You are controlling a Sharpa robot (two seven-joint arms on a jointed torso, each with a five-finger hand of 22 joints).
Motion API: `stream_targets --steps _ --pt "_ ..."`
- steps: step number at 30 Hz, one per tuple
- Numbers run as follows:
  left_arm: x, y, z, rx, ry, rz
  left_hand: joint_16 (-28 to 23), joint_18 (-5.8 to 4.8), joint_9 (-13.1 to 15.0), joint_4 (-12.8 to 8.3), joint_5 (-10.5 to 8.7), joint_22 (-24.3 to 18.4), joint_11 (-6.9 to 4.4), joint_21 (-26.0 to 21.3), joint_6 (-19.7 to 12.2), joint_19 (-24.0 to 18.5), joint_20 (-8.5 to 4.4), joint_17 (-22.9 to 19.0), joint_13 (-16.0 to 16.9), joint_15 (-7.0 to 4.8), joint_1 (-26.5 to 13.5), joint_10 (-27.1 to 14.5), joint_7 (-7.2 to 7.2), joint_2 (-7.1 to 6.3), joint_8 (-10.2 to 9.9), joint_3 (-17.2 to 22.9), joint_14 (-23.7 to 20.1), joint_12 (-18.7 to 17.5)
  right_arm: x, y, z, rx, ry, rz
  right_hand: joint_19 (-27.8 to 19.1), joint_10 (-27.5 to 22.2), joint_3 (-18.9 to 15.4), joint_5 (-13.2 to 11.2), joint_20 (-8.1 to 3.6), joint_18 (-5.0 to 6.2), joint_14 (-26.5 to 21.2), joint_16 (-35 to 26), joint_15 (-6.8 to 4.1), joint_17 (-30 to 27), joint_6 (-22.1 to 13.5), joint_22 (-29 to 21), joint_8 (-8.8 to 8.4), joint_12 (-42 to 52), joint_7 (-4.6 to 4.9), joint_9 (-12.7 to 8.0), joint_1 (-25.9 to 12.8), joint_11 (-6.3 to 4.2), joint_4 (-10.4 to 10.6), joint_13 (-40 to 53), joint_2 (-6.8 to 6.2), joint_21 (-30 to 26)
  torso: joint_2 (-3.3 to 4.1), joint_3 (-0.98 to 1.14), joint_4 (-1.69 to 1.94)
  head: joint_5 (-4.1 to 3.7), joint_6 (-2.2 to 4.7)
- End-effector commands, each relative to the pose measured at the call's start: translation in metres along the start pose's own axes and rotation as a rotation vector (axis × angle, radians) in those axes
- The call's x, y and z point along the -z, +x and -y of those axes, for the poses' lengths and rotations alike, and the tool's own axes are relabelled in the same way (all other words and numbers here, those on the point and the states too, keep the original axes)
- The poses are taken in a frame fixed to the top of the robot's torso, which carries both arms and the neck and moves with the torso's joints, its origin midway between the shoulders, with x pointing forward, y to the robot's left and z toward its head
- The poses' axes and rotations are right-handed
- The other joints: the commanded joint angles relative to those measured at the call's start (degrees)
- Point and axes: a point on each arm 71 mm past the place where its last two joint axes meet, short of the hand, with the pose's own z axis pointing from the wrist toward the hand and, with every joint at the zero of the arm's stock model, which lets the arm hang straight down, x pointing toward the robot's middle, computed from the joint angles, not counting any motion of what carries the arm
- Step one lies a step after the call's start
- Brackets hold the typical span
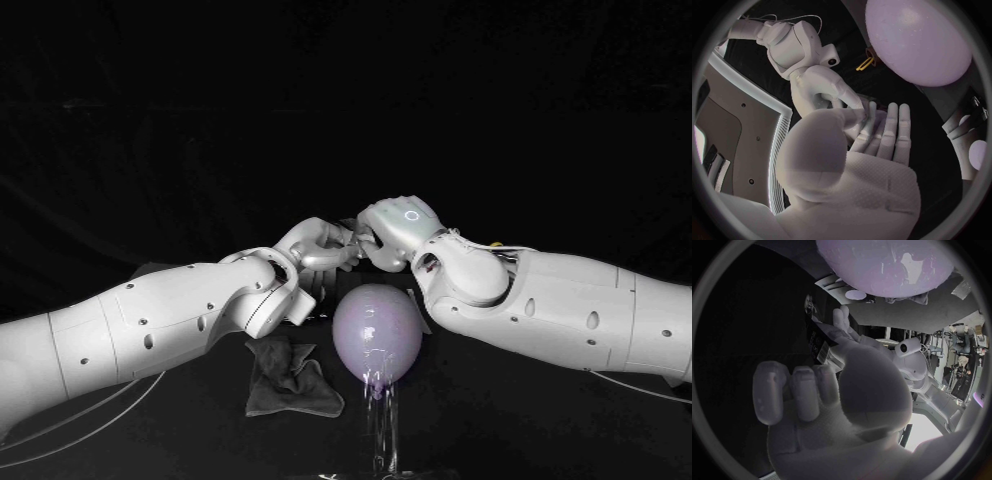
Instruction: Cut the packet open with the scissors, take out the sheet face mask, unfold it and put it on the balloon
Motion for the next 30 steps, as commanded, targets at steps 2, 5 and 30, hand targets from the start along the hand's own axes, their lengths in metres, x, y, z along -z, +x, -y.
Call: stream_targets --steps 2,5,30 --pt "0.0 0.008 0.006 -0.006 0.04 -0.054 0.2 -0.5 0.05 -0.2 0.24 -0.02 -0.14 -0.07 0.32 -0.15 0.05 -0.04 0.08 -0.17 0.35 0.41 -0.37 -0.17 0.31 0.0 -0.22 0.22 -0.003 -0.001 0.004 0.036 0.019 0.014 1.79 3.64 -0.26 -0.11 0.37 -0.28 5.88 0.2 0.49 15.05 0.0 12.61 -0.31 -0.06 0.44 -0.18 -0.44 0.38 0.52 12.27 -0.24 0.11 0.0 0.01 -0.02 0.0 0.05" --pt "0.0 0.009 0.006 -0.007 0.042 -0.056 0.42 -0.47 0.04 -0.23 0.26 -0.01 -0.17 -0.02 0.37 -0.09 0.04 -0.04 0.09 -0.2 0.34 0.66 -0.4 -0.2 0.37 0.01 -0.19 0.24 -0.005 0.001 0.004 0.051 0.023 -0.007 1.76 3.63 -0.5 -0.11 0.39 -0.27 5.88 0.2 0.52 15.05 0.06 12.59 -0.38 -0.08 0.46 -0.29 -0.62 0.41 0.68 12.27 -0.47 0.05 0.04 0.0 -0.04 -0.03 -0.02" --pt "0.002 0.01 0.01 -0.018 0.077 -0.056 0.83 -0.44 0.02 -0.43 0.35 0.01 -0.23 0.07 0.48 -0.05 0.03 -0.08 0.12 -0.25 0.37 1.11 -0.64 -0.32 0.47 0.11 -0.3 0.28 -0.008 0.012 0.009 0.116 0.059 -0.138 1.49 3.41 -0.7 -0.1 0.46 -0.16 5.88 0.2 0.59 15.05 2.26 12.44 0.2 -0.46 0.45 -0.52 -0.52 0.42 1.65 12.05 0.33 -0.46 0.02 0.01 -0.05 -0.07 -0.2"
